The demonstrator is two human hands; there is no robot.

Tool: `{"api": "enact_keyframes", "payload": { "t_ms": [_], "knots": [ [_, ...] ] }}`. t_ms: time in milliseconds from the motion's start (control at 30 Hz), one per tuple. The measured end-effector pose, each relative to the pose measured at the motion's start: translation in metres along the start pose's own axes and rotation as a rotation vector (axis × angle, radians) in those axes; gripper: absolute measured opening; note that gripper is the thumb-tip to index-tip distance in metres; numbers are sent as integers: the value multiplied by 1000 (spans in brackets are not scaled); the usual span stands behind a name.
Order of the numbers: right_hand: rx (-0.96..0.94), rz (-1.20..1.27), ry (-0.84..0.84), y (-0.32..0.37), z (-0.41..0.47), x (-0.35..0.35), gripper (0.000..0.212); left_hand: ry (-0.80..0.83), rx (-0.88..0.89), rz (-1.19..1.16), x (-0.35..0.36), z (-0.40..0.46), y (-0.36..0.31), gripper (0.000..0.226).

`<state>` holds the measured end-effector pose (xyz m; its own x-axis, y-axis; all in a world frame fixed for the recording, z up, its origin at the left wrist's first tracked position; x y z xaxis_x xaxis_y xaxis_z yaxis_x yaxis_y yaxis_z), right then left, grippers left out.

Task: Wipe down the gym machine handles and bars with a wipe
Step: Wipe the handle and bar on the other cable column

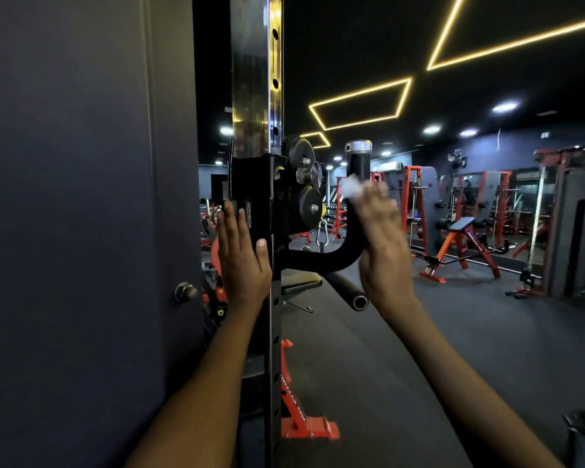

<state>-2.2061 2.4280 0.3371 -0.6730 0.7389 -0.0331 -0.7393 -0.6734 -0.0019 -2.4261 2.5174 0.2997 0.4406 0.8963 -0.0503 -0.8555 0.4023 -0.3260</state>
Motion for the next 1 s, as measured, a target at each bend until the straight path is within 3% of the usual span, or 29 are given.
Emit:
{"api": "enact_keyframes", "payload": {
  "t_ms": [67, 200, 333, 467, 600, 700, 767, 900, 1000],
  "knots": [
    [-19, -47, 182, -15, -22, 28, 59, 4, 6, -2, -1, 0, -1, 60],
    [-25, -301, 116, -21, -70, 51, 92, -12, 14, 0, -2, 0, -1, 59],
    [-407, -502, 325, 28, -95, 114, 58, -13, 29, -11, 0, 0, -1, 59],
    [-627, -642, 574, 25, -96, 140, 54, 4, 8, 15, 2, 0, 2, 60],
    [-818, -660, 588, -2, -96, 103, 49, 3, 19, 20, 2, -1, 2, 59],
    [-766, -616, 548, -20, -94, 65, 45, 13, 15, 5, 3, -1, 1, 60],
    [-673, -537, 426, -22, -82, 37, 50, 16, 21, -2, 3, -1, 1, 61],
    [-203, -215, 54, -24, -12, -19, 66, 16, 22, -16, 4, -3, 2, 61],
    [-39, -98, 92, -23, 58, -13, 57, 25, 40, -33, 6, -2, 2, 62]
  ]
}}
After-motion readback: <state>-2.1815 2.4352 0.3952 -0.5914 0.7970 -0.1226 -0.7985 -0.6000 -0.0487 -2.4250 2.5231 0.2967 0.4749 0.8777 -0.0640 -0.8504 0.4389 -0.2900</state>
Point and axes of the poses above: each hand's wrist, its own z-axis towards the middle knuckle, its own x-axis out of the palm, y = z × x, the point moved 10 cm from there along z, towards the middle knuckle, and after that the axes turned 1 degree about -y, right-handed, at the moved point
